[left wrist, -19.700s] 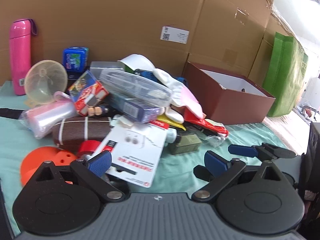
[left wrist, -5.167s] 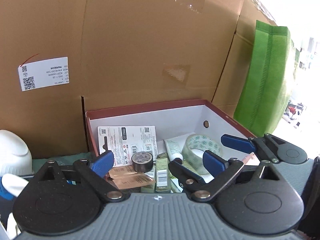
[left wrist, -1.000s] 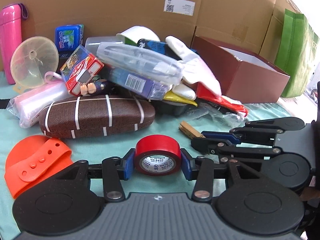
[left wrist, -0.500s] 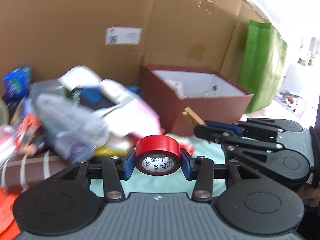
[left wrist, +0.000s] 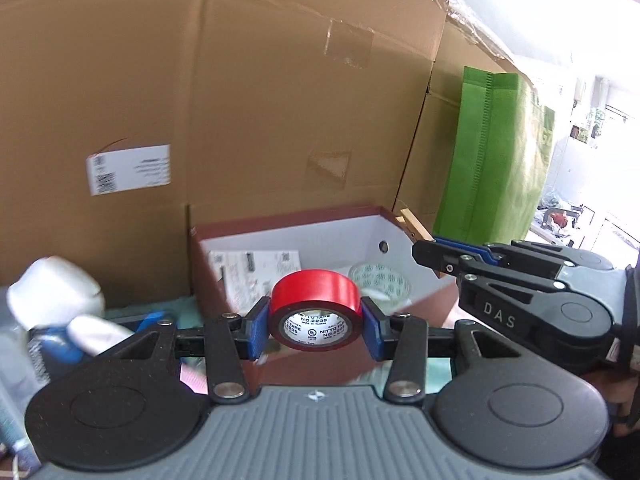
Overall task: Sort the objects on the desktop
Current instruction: 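Carry the red tape and clothespin toward the brown shoebox, then open both grippers to drop the tape and clothespin into the shoebox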
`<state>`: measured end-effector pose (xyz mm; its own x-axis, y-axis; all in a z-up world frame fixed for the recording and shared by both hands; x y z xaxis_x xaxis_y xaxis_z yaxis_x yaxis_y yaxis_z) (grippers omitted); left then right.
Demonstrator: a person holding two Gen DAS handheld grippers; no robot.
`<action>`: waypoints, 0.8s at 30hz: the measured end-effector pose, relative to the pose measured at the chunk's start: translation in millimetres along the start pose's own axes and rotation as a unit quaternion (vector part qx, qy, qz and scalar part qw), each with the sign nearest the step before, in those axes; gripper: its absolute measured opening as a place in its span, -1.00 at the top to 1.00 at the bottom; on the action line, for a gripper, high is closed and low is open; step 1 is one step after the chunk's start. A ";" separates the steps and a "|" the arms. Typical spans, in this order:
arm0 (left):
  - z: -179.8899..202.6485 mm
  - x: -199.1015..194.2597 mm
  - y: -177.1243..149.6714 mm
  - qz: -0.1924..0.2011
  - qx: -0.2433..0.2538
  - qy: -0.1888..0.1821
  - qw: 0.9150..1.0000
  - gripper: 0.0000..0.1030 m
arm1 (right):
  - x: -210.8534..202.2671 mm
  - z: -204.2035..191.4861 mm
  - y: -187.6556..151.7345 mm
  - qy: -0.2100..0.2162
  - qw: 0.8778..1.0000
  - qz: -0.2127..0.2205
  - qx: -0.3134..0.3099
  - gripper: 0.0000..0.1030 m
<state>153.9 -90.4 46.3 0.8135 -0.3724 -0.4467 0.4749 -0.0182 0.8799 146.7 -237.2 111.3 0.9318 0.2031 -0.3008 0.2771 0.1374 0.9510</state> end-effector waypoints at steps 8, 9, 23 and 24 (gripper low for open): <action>9.3 67.0 17.2 -0.035 -0.037 -0.013 0.999 0.06 | 48.1 40.2 -2.2 -0.036 0.998 -0.045 0.005 0.81; 8.9 76.5 17.2 -0.044 -0.044 -0.013 0.998 0.06 | 55.4 44.5 -4.8 -0.039 0.998 -0.055 0.006 0.81; 19.8 146.4 9.7 -0.121 -0.082 -0.025 0.989 0.06 | 111.8 86.2 -33.6 -0.052 0.986 -0.154 0.034 0.81; 19.4 147.7 8.8 -0.123 -0.082 -0.024 0.989 0.06 | 113.3 87.7 -34.4 -0.050 0.986 -0.157 0.038 0.81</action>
Point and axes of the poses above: each gripper's, at about its wrist camera, not at the fingertips, and x roughly the way its jaws point, z to its right, y to its top, the point moved 3 cm from there along x, roughly the way its jaws point, and after that the axes turned 1 degree about x, right-handed, at the moved point
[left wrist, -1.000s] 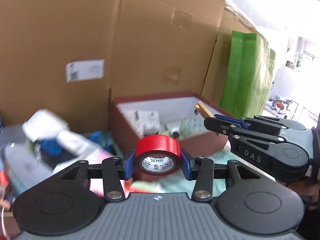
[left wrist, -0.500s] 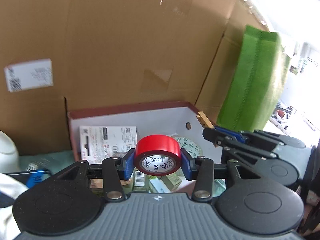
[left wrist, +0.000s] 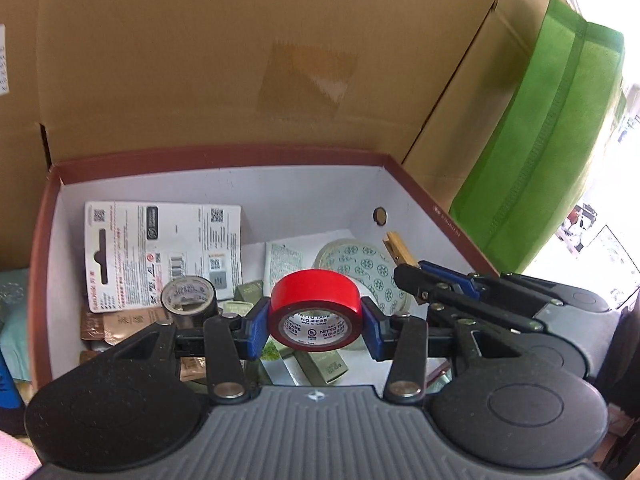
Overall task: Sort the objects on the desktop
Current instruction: 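Open both grippers to drop the tape and clothespin into the shoebox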
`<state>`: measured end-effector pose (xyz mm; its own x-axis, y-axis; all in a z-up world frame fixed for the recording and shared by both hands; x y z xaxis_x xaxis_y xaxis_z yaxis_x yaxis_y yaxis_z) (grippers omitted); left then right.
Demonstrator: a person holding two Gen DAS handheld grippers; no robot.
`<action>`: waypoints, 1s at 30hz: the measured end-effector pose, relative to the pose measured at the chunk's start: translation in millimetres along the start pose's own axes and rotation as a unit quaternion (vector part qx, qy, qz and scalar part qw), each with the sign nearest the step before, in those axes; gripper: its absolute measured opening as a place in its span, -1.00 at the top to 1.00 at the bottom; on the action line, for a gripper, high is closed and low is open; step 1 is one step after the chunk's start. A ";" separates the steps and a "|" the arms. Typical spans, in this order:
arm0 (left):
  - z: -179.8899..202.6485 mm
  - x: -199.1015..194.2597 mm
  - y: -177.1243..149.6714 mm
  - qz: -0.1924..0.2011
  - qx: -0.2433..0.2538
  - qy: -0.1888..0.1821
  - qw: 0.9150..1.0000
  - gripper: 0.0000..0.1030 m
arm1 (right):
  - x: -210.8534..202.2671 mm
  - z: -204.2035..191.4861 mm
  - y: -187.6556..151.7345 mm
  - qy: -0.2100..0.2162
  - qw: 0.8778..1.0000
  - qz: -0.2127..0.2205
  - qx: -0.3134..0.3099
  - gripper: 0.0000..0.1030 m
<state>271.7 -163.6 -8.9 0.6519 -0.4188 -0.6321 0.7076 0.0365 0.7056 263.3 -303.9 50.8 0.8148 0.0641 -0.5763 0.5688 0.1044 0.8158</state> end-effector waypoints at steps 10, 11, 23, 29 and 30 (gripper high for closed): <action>-8.5 -23.8 -1.9 0.053 0.003 -0.013 0.999 -0.65 | 6.9 -6.6 -5.1 0.015 1.000 -0.009 -0.021 0.76; -9.7 -29.4 -1.9 0.065 0.001 -0.018 0.998 -0.85 | 4.9 -7.3 -4.5 0.012 1.000 -0.004 -0.023 0.56; -1.6 -49.0 0.6 0.116 0.016 -0.025 0.993 -1.00 | -25.0 -22.5 -6.8 -0.010 0.997 0.054 -0.047 -0.78; 1.8 -53.7 -7.9 0.108 0.027 -0.048 0.993 -1.00 | -35.1 -21.0 -8.6 -0.017 0.997 0.061 -0.040 -0.78; 2.8 -54.3 -9.9 0.106 0.030 -0.053 0.993 -1.00 | -37.4 -20.9 -8.9 -0.017 0.997 0.063 -0.038 -0.78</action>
Point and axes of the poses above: each gripper's, at about its wrist camera, not at the fingertips, and x roughly the way its jaws point, z to its right, y to its top, the point moved 3 cm from there along x, roughly the way its jaws point, and after that the axes turned 1 degree about x, right-handed, at the moved point
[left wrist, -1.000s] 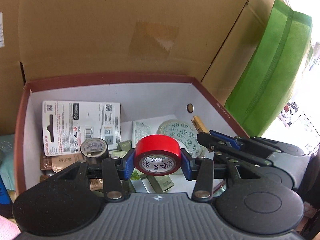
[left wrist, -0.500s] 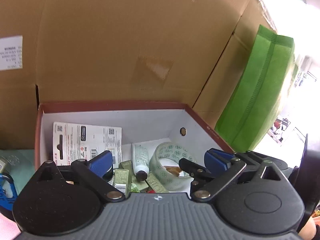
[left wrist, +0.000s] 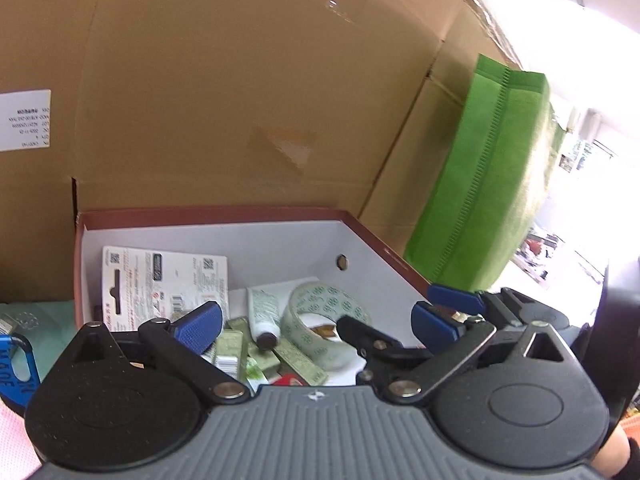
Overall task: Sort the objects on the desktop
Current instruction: 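Open both grippers to drop the tape and clothespin into the shoebox, then move both grippers back toward the pile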
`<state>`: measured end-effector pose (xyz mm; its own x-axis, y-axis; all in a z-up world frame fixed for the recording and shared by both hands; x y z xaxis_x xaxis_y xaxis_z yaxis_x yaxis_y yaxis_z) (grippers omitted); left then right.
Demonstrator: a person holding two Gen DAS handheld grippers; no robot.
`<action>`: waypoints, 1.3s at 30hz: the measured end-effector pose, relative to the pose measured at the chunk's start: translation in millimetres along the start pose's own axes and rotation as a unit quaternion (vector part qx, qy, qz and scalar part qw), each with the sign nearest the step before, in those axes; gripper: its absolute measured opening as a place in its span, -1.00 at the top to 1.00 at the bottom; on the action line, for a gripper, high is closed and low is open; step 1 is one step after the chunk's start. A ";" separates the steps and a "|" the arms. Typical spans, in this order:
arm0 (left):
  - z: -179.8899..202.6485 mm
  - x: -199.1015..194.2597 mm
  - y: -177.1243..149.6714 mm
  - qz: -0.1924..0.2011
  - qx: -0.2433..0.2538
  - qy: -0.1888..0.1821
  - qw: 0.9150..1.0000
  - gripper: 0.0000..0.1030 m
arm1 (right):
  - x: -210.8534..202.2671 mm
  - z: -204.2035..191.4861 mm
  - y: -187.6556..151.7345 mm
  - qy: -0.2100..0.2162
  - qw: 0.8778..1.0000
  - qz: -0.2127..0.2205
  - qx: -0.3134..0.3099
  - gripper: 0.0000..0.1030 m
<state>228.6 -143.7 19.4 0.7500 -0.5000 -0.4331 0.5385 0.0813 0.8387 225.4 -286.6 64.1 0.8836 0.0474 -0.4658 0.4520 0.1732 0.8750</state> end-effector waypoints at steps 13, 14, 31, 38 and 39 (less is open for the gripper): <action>14.0 -47.1 -20.5 0.055 0.061 0.010 0.997 -1.00 | -47.9 -10.4 -7.7 0.016 0.999 0.039 0.027 -0.78; 14.2 -53.1 -23.9 0.060 0.066 0.013 0.996 -1.00 | -53.2 -13.0 -9.0 0.017 0.999 0.041 0.029 -0.78; -11.2 -149.6 -97.1 0.061 0.046 0.102 0.992 -1.00 | -119.7 -95.2 -62.5 0.065 0.997 0.042 -0.006 -0.79; -33.1 -177.5 -127.7 0.041 0.018 0.123 0.991 -1.00 | -129.6 -127.2 -87.7 0.115 0.993 0.021 0.001 -0.79; -36.8 -180.2 -131.1 0.037 0.012 0.126 0.991 -1.00 | -129.6 -131.4 -90.7 0.121 0.992 0.017 0.001 -0.79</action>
Point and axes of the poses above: each gripper's, at about its wrist camera, not at the fingertips, and x roughly the way its jaws point, z to its right, y to its top, the point moved 3 cm from there along x, roughly the way its jaws point, and after that the axes turned 1 degree about x, right-handed, at the moved point
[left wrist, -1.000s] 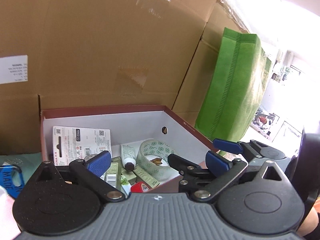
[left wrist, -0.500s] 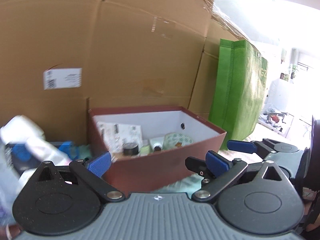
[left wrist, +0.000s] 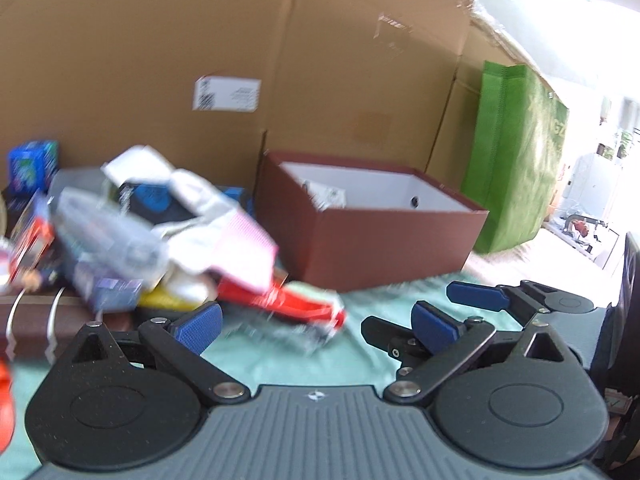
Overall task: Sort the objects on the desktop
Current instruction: 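Move both grippers back toward the pile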
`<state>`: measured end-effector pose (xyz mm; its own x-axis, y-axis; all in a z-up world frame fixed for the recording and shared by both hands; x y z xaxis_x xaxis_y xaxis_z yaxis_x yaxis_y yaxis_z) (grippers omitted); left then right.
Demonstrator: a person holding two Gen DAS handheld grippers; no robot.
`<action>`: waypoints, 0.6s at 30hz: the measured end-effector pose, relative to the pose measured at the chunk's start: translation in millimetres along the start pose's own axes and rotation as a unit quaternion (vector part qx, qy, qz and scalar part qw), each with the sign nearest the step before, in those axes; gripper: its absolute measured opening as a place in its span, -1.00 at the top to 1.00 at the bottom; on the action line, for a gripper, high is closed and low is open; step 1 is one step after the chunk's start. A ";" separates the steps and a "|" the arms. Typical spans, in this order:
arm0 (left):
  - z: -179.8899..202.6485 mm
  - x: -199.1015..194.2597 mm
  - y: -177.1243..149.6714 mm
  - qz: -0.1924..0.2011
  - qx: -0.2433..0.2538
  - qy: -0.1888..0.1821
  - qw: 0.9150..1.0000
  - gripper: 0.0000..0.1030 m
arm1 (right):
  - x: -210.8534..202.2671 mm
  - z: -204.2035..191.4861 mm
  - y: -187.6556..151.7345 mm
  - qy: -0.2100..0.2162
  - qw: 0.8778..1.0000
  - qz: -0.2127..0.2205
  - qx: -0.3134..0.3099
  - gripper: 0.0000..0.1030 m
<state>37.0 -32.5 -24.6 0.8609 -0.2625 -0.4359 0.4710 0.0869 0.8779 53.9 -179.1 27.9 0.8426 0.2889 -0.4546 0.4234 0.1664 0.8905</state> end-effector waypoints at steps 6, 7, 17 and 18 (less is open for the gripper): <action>-25.5 -9.5 -18.1 -0.019 -0.017 0.026 0.999 -1.00 | 10.0 -26.5 -14.1 0.029 0.999 -0.025 -0.001 -0.79; -29.6 -10.6 -20.9 -0.021 -0.018 0.033 0.999 -1.00 | 11.3 -31.3 -16.4 0.034 0.999 -0.030 -0.004 -0.79; -71.8 -29.0 -35.3 -0.033 -0.052 0.075 0.995 -1.00 | 24.1 -80.6 -20.9 0.090 0.994 -0.051 -0.035 -0.79; -76.9 -33.4 -35.4 -0.030 -0.055 0.081 0.995 -1.00 | 24.8 -85.1 -20.4 0.096 0.993 -0.052 -0.038 -0.79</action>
<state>6.3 47.0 -56.4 0.8456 -0.1128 -0.5218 0.5339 0.1833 0.8255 37.8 -95.1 -3.1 0.7138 0.4401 -0.5447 0.4719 0.2723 0.8385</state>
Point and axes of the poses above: each gripper's, at about its wrist camera, not at the fingertips, and x roughly the way its jaws point, z to its right, y to its top, the point moved 3 cm from there along x, roughly the way its jaws point, and after that the axes turned 1 degree about x, right-handed, at the moved point
